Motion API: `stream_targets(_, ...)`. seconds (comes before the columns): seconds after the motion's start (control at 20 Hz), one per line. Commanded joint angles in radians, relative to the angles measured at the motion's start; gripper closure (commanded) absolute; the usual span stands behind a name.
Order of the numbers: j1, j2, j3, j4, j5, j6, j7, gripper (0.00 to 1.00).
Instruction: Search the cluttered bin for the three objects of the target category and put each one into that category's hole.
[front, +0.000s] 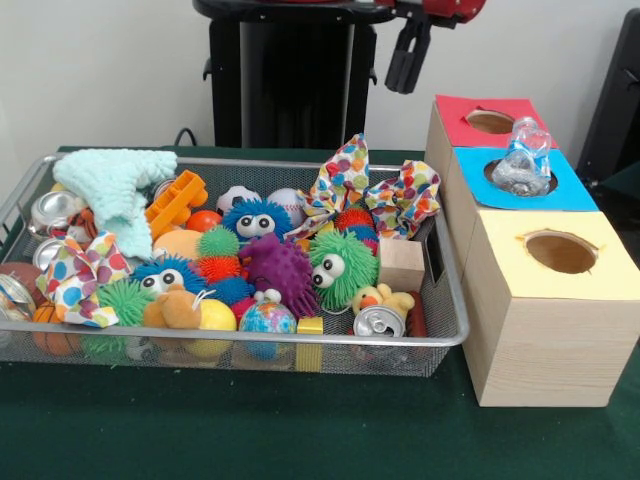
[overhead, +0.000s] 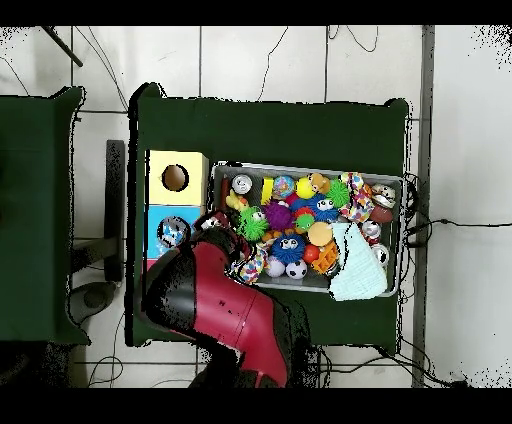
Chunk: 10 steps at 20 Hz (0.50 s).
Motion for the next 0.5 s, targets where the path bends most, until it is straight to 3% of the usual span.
stream_targets(0.05, 0.010, 0.032, 0.115, 0.010, 0.040, 0.072, 0.180, 1.00)
stream_targets(0.5, 0.067, 0.118, 0.082, -0.045, 0.099, 0.038, 0.240, 1.00)
